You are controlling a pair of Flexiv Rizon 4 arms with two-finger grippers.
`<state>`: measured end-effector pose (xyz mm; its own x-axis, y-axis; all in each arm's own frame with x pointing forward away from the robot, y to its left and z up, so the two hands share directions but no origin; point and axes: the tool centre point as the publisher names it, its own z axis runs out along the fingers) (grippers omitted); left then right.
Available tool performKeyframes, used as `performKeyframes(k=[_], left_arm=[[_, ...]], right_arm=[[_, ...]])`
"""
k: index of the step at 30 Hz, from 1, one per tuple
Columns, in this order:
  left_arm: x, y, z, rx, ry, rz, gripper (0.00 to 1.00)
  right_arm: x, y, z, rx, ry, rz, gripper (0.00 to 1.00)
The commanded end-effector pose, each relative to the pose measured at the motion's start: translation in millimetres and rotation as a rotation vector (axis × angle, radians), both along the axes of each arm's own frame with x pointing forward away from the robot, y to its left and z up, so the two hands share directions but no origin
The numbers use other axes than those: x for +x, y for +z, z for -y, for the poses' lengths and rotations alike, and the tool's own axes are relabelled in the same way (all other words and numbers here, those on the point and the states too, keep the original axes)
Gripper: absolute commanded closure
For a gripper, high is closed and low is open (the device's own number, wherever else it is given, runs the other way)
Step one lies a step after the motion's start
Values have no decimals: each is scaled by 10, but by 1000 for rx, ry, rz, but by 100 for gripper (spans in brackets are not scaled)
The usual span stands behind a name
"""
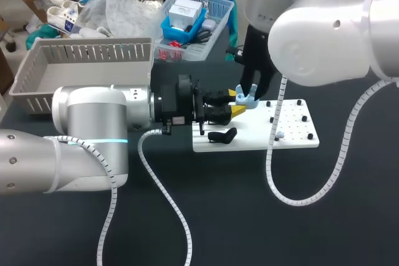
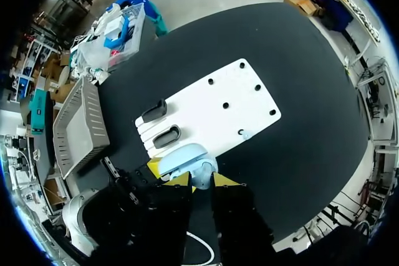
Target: Pick up each earbud case from the left stands, insert the matching earbuds, close the lid, and place the case in the box.
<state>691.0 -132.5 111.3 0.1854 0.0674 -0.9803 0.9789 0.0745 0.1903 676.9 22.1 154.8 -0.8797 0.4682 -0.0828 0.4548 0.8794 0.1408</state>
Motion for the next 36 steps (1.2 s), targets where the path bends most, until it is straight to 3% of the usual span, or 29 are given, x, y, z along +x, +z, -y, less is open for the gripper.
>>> performKeyframes(k=[1,2,5,10,19,23,31,36], left_arm=[[-1,-4,1,-3,3,2,100],[-1,-4,1,-3,3,2,100],[-1,-4,1,-3,3,2,100],[-1,-4,1,-3,3,2,100],[-1,-4,1,-3,3,2,100],[-1,-4,1,-3,3,2,100],[-1,-4,1,-3,3,2,100],[-1,-4,1,-3,3,2,100]], right_arm=[[5,-3,-5,13,-2,-5,100],[4,-3,-5,14,-2,-5,100],[-5,14,-3,17,-2,-4,68],[-23,45,5,18,-2,2,57],[-185,152,45,5,35,43,56],[-341,195,97,-21,125,92,57],[-663,223,304,-132,268,97,54],[-799,80,468,-184,368,92,56]])
